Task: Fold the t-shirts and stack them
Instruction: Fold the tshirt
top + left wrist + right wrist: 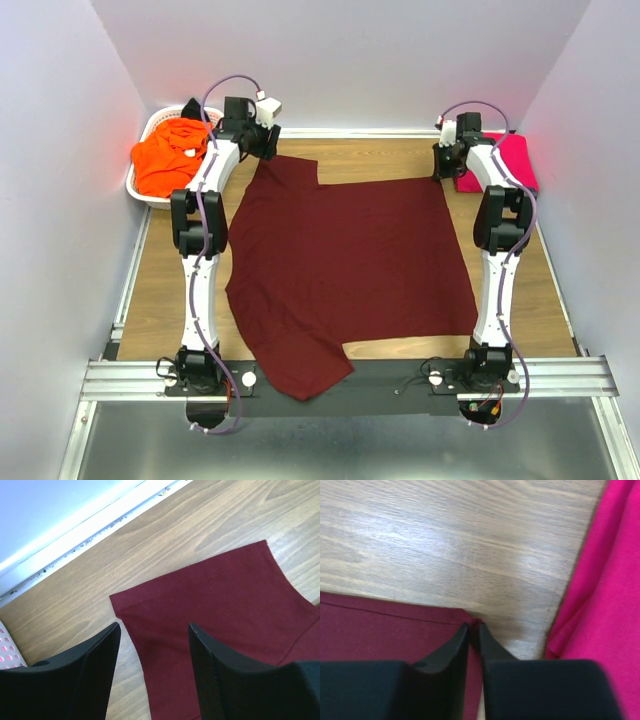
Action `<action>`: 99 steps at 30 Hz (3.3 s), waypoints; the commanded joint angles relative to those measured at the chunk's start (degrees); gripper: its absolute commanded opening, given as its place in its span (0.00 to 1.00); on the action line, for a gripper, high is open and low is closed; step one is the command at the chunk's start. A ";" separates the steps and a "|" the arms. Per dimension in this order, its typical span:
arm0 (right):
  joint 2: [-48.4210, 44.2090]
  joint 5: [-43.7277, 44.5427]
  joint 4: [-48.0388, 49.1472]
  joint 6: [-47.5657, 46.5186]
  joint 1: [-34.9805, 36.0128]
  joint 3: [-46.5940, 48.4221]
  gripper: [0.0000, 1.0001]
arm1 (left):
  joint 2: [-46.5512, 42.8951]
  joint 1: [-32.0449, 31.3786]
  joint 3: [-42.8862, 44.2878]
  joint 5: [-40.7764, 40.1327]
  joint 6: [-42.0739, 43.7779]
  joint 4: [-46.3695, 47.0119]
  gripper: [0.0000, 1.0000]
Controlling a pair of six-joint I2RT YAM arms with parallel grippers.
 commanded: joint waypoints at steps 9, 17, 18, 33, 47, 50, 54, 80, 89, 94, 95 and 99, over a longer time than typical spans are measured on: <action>1.97 -1.68 -3.15 -1.92 1.03 -4.92 0.01 | 5.92 0.18 4.62 -10.10 -2.39 0.35 0.67; 0.92 -2.21 -3.15 -2.27 1.12 -5.62 0.01 | 9.16 0.18 6.03 -9.67 -2.13 0.70 0.71; 0.83 -2.38 -3.15 -2.36 1.12 -5.62 0.00 | 9.69 0.27 6.81 -9.23 -2.13 0.79 0.71; 0.13 -2.64 -3.24 -1.92 1.12 -5.62 0.01 | 14.44 0.18 11.22 -3.16 -3.53 0.44 0.32; -2.68 -4.14 -3.24 -0.95 1.12 -5.27 0.01 | 6.45 0.27 9.37 0.35 -3.18 4.74 0.00; -4.08 -3.96 -3.15 -0.78 1.03 -4.57 0.01 | 2.86 0.18 7.44 1.59 -2.66 5.62 0.00; -6.11 -4.23 -3.24 -0.86 0.94 -4.48 0.00 | -1.63 0.36 3.59 2.81 -1.51 5.63 0.00; -21.40 -6.25 -3.33 -6.05 -1.34 -18.71 0.01 | -30.80 1.06 -30.08 6.86 3.32 6.68 0.00; -25.01 -7.74 -3.24 -7.98 -1.69 -21.79 0.00 | -43.11 1.06 -44.49 6.60 2.88 6.06 0.00; -27.12 -8.45 -3.33 -9.74 -2.13 -23.63 0.00 | -48.91 1.06 -51.17 5.98 2.71 6.06 0.00; -27.73 -8.62 -3.33 -9.91 -2.22 -23.99 0.01 | -49.54 0.97 -51.79 5.63 2.71 5.98 0.00; -28.96 -8.71 -3.41 -11.23 -2.31 -25.57 0.01 | -52.00 0.97 -53.64 5.37 2.62 4.84 0.00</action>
